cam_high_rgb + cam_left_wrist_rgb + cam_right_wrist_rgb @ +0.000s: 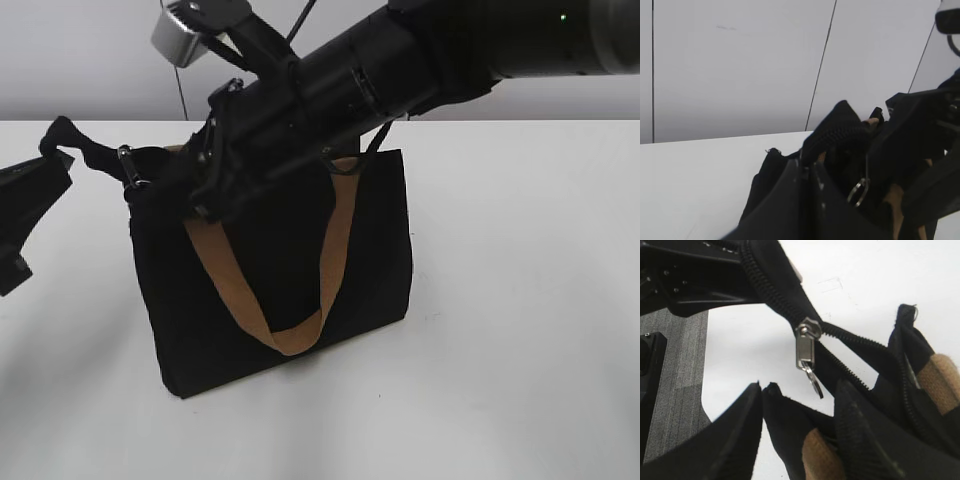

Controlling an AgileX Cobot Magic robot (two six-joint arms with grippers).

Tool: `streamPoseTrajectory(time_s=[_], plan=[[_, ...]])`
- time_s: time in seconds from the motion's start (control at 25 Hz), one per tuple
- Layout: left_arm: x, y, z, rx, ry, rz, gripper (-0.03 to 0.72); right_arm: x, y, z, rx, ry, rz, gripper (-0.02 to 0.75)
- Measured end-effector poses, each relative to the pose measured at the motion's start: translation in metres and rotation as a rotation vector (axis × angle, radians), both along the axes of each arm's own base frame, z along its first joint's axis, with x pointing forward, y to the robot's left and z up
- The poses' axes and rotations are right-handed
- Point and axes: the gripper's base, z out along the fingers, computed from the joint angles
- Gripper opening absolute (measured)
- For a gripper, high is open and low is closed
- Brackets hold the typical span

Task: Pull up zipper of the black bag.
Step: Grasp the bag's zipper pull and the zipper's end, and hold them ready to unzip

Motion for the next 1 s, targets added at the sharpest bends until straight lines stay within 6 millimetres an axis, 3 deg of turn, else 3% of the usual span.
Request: streamPoseTrajectory(time_s=[0.36, 0.76, 1.0], plan=[[0.000, 0.000, 0.000, 0.001, 0.002, 0.000, -0.006, -0.006, 0.014, -0.008, -0.011, -0.007, -0.001, 0.366], [0.000, 0.000, 0.000, 0.000, 0.002, 0.000, -0.006, -0.004, 0.015, -0.009, -0.005, 0.001, -0.033, 0.240], [0.000, 0.000, 0.000, 0.000, 0.002, 0.000, -0.006, -0.004, 0.015, -0.009, 0.000, 0.035, -0.055, 0.230]])
